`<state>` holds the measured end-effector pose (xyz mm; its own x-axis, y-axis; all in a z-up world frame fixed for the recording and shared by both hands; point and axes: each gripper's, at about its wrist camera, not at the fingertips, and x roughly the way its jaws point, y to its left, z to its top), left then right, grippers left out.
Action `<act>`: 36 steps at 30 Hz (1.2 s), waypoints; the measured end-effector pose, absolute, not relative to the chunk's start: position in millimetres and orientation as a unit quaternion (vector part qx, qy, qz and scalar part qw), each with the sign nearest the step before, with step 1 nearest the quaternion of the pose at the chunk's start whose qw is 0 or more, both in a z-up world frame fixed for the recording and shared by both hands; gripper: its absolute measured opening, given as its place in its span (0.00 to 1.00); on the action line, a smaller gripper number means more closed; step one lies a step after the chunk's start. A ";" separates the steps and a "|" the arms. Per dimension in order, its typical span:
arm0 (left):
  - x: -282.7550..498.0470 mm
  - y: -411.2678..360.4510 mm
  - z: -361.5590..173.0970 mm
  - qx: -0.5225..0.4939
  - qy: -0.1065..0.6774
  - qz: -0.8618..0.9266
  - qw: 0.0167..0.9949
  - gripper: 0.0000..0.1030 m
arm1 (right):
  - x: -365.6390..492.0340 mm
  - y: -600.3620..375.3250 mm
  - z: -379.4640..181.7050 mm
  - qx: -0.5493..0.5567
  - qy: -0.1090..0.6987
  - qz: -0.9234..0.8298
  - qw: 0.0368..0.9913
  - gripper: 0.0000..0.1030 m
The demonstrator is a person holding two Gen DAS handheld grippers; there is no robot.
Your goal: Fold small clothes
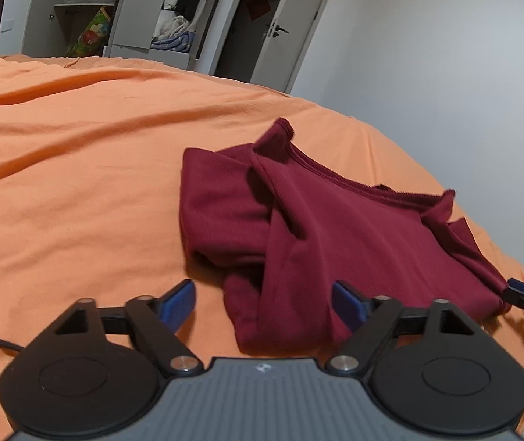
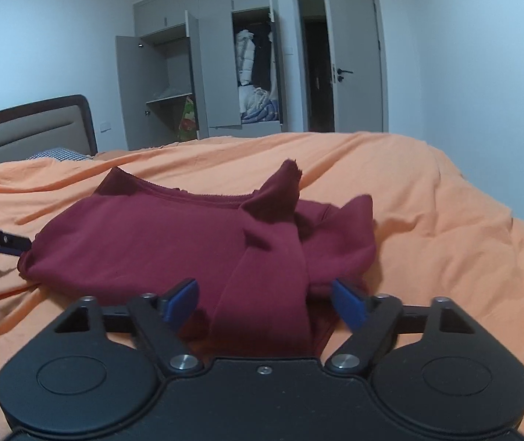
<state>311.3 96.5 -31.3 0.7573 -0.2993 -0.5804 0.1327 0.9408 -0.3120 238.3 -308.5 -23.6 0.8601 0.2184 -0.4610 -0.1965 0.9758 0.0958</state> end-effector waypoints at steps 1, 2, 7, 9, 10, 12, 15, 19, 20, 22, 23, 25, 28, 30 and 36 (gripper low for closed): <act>309.8 95.0 -31.4 -0.124 0.327 -0.118 0.929 0.69 | 238.3 -309.4 -24.1 0.031 0.241 0.103 0.965 0.65; 308.0 94.2 -32.1 -0.123 0.325 -0.118 0.930 0.66 | 238.4 -309.8 -23.6 0.040 0.240 0.096 0.965 0.62; 306.3 97.8 -33.9 -0.146 0.327 -0.121 0.926 0.52 | 241.8 -310.3 -26.9 0.052 0.252 0.094 0.962 0.46; 307.0 97.1 -32.6 -0.147 0.329 -0.125 0.924 0.43 | 240.9 -306.1 -28.1 0.038 0.255 0.096 0.961 0.35; 308.1 95.3 -32.0 -0.145 0.335 -0.127 0.922 0.32 | 240.8 -304.8 -28.7 0.032 0.258 0.097 0.961 0.23; 308.5 89.3 -29.5 -0.133 0.340 -0.134 0.921 0.08 | 239.3 -303.0 -27.9 0.028 0.258 0.096 0.961 0.11; 301.4 85.0 -17.1 -0.136 0.312 -0.130 0.931 0.06 | 237.0 -305.9 -18.3 0.030 0.241 0.092 0.966 0.09; 290.5 93.7 2.6 -0.176 0.274 -0.102 0.940 0.05 | 239.6 -326.0 1.2 0.082 0.215 0.081 0.970 0.08; 287.7 96.2 5.7 -0.187 0.269 -0.097 0.940 0.05 | 240.7 -332.8 4.9 0.103 0.211 0.081 0.969 0.08; 282.4 98.6 7.9 -0.202 0.265 -0.088 0.939 0.05 | 243.1 -344.8 7.1 0.143 0.210 0.079 0.964 0.08; 280.9 98.4 6.2 -0.203 0.270 -0.086 0.937 0.05 | 244.1 -349.0 5.5 0.161 0.215 0.079 0.960 0.08; 279.7 97.6 -4.1 -0.204 0.288 -0.077 0.933 0.05 | 245.7 -352.3 -3.2 0.172 0.232 0.074 0.955 0.08; 282.3 100.6 -27.5 -0.225 0.327 -0.063 0.916 0.05 | 246.2 -356.9 -24.9 0.194 0.267 0.065 0.942 0.08; 281.1 102.8 -36.6 -0.237 0.334 -0.059 0.910 0.05 | 242.4 -359.9 -35.3 0.201 0.280 0.056 0.937 0.08; 279.7 101.9 -28.4 -0.227 0.325 -0.059 0.916 0.05 | 230.1 -378.8 -34.9 0.211 0.277 0.019 0.937 0.00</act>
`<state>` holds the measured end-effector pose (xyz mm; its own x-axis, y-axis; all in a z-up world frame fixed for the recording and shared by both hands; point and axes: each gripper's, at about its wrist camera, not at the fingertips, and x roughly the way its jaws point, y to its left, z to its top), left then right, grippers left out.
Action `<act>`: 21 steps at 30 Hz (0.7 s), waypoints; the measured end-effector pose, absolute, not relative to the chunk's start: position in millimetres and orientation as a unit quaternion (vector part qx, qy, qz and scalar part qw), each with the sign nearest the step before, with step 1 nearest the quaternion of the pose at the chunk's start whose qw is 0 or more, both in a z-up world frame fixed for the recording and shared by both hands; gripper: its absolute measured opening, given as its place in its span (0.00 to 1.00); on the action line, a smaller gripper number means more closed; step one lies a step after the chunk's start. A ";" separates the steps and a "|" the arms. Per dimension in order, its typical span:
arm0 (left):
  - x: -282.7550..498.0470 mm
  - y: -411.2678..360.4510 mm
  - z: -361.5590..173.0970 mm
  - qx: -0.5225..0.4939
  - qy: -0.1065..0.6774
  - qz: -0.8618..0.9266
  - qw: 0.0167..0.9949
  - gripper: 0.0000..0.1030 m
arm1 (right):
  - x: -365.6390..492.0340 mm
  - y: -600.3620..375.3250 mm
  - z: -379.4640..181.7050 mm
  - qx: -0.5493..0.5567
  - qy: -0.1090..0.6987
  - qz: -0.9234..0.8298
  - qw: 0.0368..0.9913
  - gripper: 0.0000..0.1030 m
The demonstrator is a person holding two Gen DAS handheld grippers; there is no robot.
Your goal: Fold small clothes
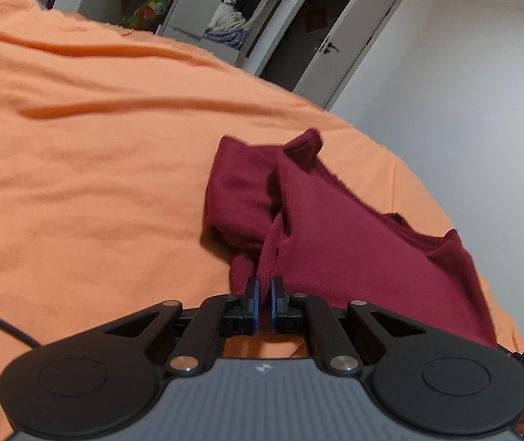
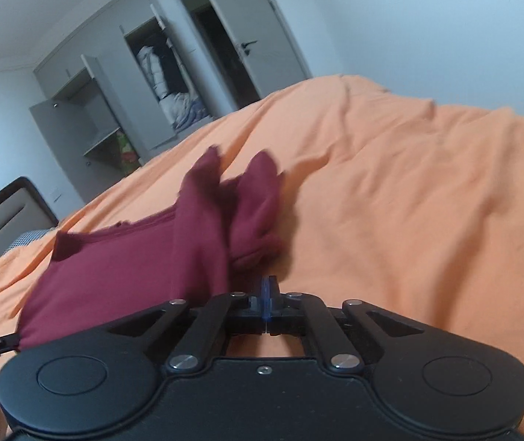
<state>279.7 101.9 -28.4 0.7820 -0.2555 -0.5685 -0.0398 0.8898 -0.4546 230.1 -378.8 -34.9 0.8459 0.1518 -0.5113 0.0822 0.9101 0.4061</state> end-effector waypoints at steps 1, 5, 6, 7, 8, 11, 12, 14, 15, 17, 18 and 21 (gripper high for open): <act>280.6 100.1 -25.5 -0.222 0.323 -0.061 0.918 0.05 | 228.3 -382.6 -32.3 0.213 0.274 0.017 0.938 0.00; 281.1 95.3 -27.7 -0.211 0.339 -0.061 0.915 0.06 | 224.6 -384.8 -28.2 0.204 0.278 0.043 0.938 0.21; 280.7 94.7 -29.5 -0.215 0.341 -0.060 0.913 0.06 | 222.9 -382.3 -28.7 0.203 0.278 0.057 0.937 0.25; 279.7 95.0 -30.8 -0.219 0.341 -0.059 0.912 0.06 | 221.7 -380.4 -29.8 0.199 0.281 0.066 0.937 0.27; 278.5 95.3 -31.0 -0.223 0.340 -0.059 0.912 0.06 | 220.1 -377.5 -31.3 0.193 0.285 0.076 0.936 0.30; 277.3 96.0 -29.3 -0.223 0.338 -0.058 0.912 0.06 | 218.9 -368.5 -37.1 0.184 0.295 0.106 0.931 0.32; 278.0 96.0 -28.2 -0.222 0.339 -0.058 0.912 0.06 | 219.3 -365.5 -39.4 0.185 0.299 0.114 0.929 0.32; 279.3 95.8 -24.4 -0.220 0.338 -0.056 0.913 0.06 | 223.0 -358.4 -41.7 0.177 0.303 0.118 0.929 0.28; 279.8 95.9 -21.5 -0.220 0.335 -0.056 0.914 0.06 | 225.0 -354.7 -41.1 0.167 0.300 0.116 0.932 0.12; 278.1 95.9 -12.3 -0.220 0.321 -0.059 0.919 0.06 | 225.4 -349.4 -34.4 0.139 0.290 0.106 0.941 0.08; 276.9 95.7 -6.7 -0.219 0.313 -0.059 0.922 0.06 | 225.2 -349.2 -29.5 0.132 0.284 0.096 0.945 0.06; 274.0 96.7 8.3 -0.222 0.300 -0.059 0.926 0.06 | 221.4 -357.4 -11.3 0.125 0.253 0.072 0.957 0.04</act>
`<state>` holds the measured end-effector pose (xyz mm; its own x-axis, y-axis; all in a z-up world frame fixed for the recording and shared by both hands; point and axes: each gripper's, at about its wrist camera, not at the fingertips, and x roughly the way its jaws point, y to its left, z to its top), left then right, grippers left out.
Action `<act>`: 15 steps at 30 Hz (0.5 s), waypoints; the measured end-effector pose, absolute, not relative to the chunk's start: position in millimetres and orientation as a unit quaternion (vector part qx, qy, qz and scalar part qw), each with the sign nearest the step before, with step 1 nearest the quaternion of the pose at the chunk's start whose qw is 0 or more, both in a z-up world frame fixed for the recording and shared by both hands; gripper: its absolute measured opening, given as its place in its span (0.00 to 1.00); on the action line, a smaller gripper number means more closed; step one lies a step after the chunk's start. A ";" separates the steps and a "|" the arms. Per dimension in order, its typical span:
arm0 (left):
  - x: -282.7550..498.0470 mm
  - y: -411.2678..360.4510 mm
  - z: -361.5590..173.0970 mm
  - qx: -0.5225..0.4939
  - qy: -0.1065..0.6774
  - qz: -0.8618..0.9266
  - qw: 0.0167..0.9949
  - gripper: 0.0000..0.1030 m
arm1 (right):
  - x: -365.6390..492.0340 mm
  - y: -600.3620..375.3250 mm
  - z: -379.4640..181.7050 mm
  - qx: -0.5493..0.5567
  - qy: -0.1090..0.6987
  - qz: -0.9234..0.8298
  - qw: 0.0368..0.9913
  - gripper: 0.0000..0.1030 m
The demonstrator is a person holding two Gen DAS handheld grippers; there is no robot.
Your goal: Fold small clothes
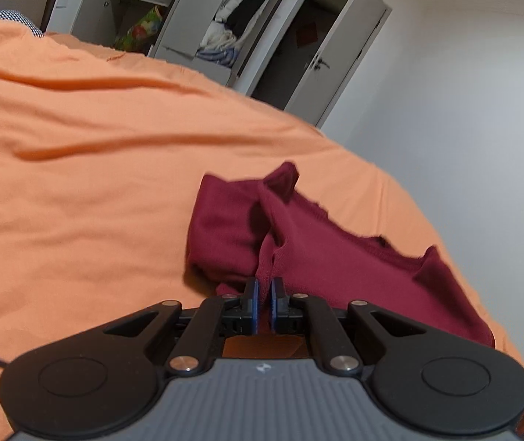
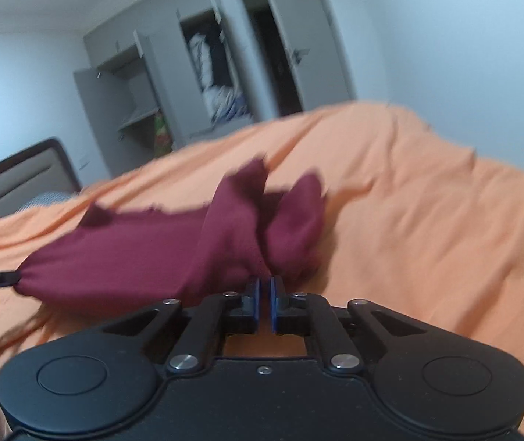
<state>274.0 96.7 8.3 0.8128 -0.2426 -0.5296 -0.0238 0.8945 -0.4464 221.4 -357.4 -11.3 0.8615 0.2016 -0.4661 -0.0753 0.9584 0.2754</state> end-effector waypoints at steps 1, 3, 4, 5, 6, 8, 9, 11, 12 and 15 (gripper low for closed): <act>274.3 97.0 9.6 -0.224 0.304 -0.059 0.924 0.06 | 220.1 -360.0 -6.9 0.124 0.248 0.069 0.958 0.04; 276.3 96.6 5.1 -0.224 0.316 -0.054 0.920 0.06 | 219.2 -362.4 -5.4 0.117 0.254 0.068 0.958 0.02; 277.7 95.9 0.0 -0.223 0.323 -0.049 0.919 0.05 | 218.8 -362.7 -8.4 0.114 0.260 0.063 0.957 0.00; 279.3 95.9 -6.1 -0.222 0.332 -0.040 0.916 0.05 | 218.6 -364.4 -12.9 0.110 0.269 0.047 0.956 0.00; 281.5 96.7 -12.5 -0.228 0.344 -0.038 0.910 0.05 | 218.3 -369.1 -18.7 0.117 0.279 0.040 0.952 0.00; 283.4 97.8 -22.7 -0.241 0.358 -0.042 0.901 0.05 | 215.2 -378.3 -28.8 0.142 0.292 0.042 0.945 0.00; 283.1 97.6 -24.6 -0.238 0.360 -0.043 0.901 0.06 | 213.2 -379.4 -31.5 0.144 0.297 0.043 0.943 0.00; 281.5 94.8 -23.5 -0.223 0.358 -0.048 0.906 0.08 | 210.2 -378.2 -34.0 0.139 0.302 0.048 0.942 0.04; 281.2 93.5 -21.8 -0.215 0.356 -0.050 0.908 0.10 | 209.6 -377.1 -33.0 0.138 0.299 0.051 0.943 0.11; 279.1 91.1 -16.6 -0.196 0.353 -0.042 0.914 0.41 | 212.2 -371.7 -27.8 0.122 0.288 0.057 0.948 0.20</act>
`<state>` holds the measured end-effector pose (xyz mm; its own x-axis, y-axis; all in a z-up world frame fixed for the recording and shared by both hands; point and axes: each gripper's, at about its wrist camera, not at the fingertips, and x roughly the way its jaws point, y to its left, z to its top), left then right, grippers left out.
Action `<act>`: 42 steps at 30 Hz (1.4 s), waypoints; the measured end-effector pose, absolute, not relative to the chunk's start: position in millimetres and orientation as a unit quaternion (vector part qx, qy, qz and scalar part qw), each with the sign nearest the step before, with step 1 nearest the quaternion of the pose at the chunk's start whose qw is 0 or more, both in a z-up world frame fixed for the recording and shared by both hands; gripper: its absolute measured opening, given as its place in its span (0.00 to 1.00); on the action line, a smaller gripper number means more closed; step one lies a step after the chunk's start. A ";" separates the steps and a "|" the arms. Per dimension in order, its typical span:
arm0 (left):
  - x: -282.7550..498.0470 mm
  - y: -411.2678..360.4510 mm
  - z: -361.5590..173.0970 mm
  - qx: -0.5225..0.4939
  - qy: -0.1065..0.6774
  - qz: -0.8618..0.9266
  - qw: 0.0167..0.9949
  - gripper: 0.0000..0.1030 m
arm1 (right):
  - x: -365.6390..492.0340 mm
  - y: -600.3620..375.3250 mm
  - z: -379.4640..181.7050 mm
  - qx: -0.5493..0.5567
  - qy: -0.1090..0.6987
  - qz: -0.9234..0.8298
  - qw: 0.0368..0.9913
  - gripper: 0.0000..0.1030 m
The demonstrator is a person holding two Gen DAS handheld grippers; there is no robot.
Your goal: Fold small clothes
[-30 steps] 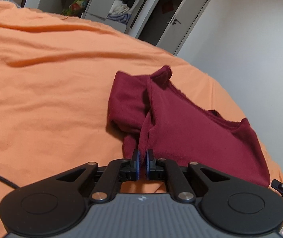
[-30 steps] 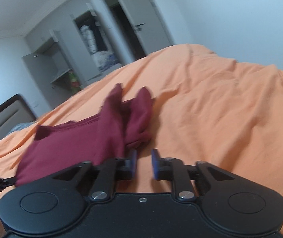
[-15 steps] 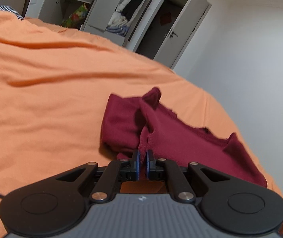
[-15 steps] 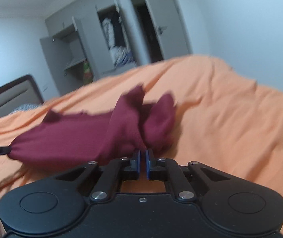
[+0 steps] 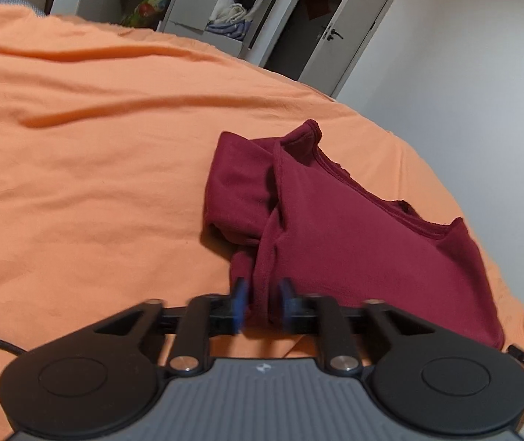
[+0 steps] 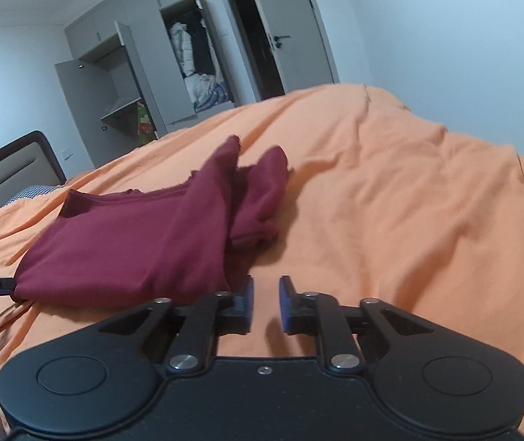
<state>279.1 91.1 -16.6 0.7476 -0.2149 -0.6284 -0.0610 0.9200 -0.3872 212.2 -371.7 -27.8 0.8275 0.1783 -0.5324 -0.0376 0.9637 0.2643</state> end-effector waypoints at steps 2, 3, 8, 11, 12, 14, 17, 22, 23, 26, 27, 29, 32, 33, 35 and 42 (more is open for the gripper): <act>276.9 90.7 -11.8 -0.185 0.347 -0.030 0.919 0.63 | 217.4 -366.3 -23.4 0.112 0.282 0.062 0.951 0.33; 276.3 91.0 -9.0 -0.181 0.342 -0.026 0.922 0.67 | 221.4 -363.5 -21.1 0.108 0.277 0.066 0.953 0.45; 287.8 91.4 6.0 -0.156 0.315 -0.016 0.936 0.79 | 250.3 -350.3 -10.3 0.082 0.258 0.092 0.958 0.68; 310.0 84.8 16.5 -0.118 0.299 -0.023 0.947 0.81 | 275.9 -341.9 -4.8 0.072 0.250 0.111 0.959 0.75; 319.6 81.6 19.3 -0.106 0.296 -0.031 0.949 0.81 | 285.5 -339.3 -2.8 0.067 0.248 0.117 0.959 0.76; 341.1 75.0 22.1 -0.086 0.289 -0.052 0.952 0.81 | 308.6 -333.3 0.3 0.053 0.252 0.123 0.958 0.78; 375.7 68.2 22.1 -0.067 0.283 -0.064 0.954 0.81 | 343.9 -325.9 2.3 0.036 0.258 0.117 0.958 0.78; 423.1 65.5 15.5 -0.073 0.287 -0.073 0.952 0.81 | 387.0 -328.1 -5.5 0.068 0.270 0.115 0.954 0.74; 429.7 65.2 13.7 -0.072 0.288 -0.074 0.952 0.80 | 393.0 -327.4 -7.9 0.067 0.273 0.111 0.953 0.72; 442.4 62.7 6.9 -0.067 0.294 -0.086 0.949 0.40 | 404.2 -323.9 -14.6 0.058 0.277 0.103 0.954 0.31; 445.8 61.4 5.3 -0.067 0.298 -0.090 0.948 0.07 | 406.5 -323.1 -16.0 0.056 0.278 0.103 0.953 0.12; 447.1 61.8 6.2 -0.073 0.287 -0.084 0.951 0.04 | 407.9 -321.2 -15.6 0.049 0.268 0.098 0.957 0.06; 437.8 68.4 17.8 -0.091 0.234 -0.065 0.966 0.03 | 402.6 -318.8 -5.8 0.018 0.224 0.080 0.971 0.05; 435.9 71.7 20.6 -0.100 0.222 -0.056 0.968 0.03 | 402.3 -318.5 -2.2 0.011 0.211 0.074 0.975 0.05; 438.0 77.4 20.9 -0.115 0.215 -0.032 0.969 0.03 | 405.9 -317.3 0.7 -0.001 0.198 0.058 0.979 0.05; 472.3 79.8 -19.1 -0.125 0.285 -0.001 0.950 0.03 | 443.7 -311.6 -35.9 -0.013 0.263 0.032 0.964 0.06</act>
